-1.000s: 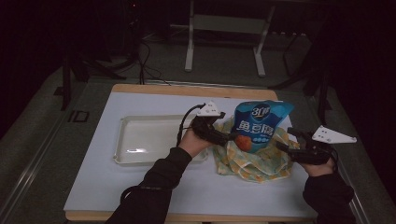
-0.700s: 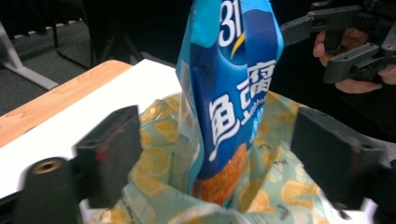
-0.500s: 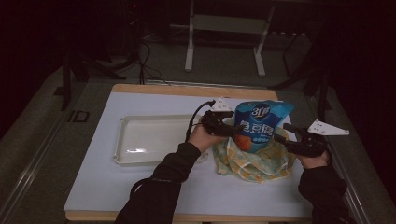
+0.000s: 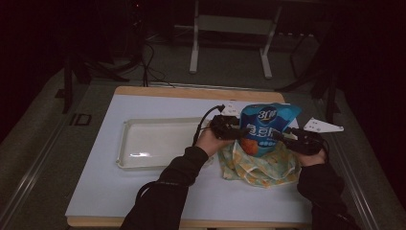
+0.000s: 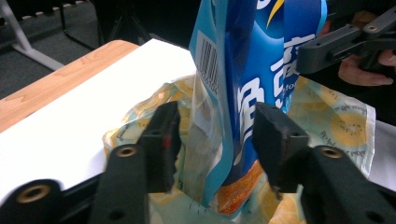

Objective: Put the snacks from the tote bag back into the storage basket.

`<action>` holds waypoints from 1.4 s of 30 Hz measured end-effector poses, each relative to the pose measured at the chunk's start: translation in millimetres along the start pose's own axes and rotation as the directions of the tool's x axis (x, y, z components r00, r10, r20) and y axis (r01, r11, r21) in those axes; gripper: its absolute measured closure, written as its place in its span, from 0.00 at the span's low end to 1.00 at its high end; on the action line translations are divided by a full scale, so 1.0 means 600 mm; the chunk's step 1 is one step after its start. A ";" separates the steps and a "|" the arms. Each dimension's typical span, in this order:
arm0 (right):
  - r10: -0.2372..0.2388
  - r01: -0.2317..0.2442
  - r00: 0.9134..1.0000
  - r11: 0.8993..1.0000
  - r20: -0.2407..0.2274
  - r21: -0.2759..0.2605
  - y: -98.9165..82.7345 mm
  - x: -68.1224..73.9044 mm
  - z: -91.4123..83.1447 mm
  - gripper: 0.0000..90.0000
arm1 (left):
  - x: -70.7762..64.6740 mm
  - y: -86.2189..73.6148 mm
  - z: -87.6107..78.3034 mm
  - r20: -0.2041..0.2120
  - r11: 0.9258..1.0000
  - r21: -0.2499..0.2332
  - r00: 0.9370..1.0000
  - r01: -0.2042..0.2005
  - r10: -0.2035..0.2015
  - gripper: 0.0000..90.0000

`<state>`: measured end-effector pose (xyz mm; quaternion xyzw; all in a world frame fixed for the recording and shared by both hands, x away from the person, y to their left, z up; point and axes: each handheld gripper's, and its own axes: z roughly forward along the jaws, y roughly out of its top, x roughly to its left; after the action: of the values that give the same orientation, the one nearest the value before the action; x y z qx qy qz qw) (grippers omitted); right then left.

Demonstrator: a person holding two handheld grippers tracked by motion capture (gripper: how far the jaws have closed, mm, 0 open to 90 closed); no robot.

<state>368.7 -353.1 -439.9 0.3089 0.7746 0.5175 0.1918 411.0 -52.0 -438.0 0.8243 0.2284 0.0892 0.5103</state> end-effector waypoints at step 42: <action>-0.032 0.031 0.999 0.999 0.026 0.025 0.022 0.012 0.001 0.98 | -0.023 0.037 0.006 0.001 1.000 0.017 1.000 -0.003 0.003 0.97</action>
<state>367.3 -344.3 -427.7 0.3058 0.7832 0.5006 0.2060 406.6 -69.6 -419.1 0.8290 0.2277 0.0874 0.5032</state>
